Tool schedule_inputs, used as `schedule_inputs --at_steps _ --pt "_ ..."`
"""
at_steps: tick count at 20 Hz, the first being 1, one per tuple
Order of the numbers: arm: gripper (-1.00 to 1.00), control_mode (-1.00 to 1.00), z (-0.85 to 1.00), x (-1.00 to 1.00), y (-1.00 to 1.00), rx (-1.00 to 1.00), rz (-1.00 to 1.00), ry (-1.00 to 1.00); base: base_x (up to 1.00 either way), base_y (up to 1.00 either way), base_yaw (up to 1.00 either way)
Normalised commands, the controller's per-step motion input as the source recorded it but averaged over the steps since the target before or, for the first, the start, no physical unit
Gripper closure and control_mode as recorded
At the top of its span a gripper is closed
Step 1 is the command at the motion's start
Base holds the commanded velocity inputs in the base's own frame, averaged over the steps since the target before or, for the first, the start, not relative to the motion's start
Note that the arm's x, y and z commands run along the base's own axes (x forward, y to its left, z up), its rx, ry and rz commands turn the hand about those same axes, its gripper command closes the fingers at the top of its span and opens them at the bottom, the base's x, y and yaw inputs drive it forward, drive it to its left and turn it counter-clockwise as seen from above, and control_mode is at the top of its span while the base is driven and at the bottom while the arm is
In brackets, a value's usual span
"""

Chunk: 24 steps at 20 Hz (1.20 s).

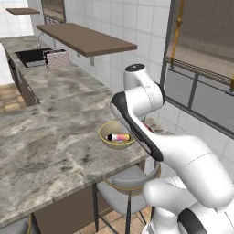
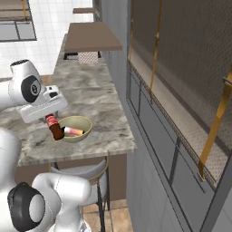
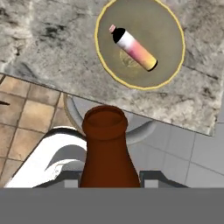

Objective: Open the fridge, grab two sodas, and place both sodas inside the bowl with ice on the dining counter.

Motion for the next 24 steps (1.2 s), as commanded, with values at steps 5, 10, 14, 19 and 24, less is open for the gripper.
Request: schedule_inputs --at_steps 5,10,14,19,24 --pt "1.00 -1.00 -0.57 0.64 0.00 -0.07 0.34 0.08 0.00 0.00 0.00" --pt "1.00 -1.00 -0.44 0.65 0.01 -0.05 0.30 0.09 0.00 0.00 0.00" --pt "1.00 -1.00 -0.08 0.54 0.04 -0.08 0.27 0.14 0.00 0.00 0.00" --pt "1.00 -1.00 -0.22 0.38 0.40 -0.13 0.20 0.13 0.00 0.00 0.00" --pt "1.00 -1.00 -0.38 0.36 0.23 -0.05 0.20 0.06 0.00 0.00 0.00"
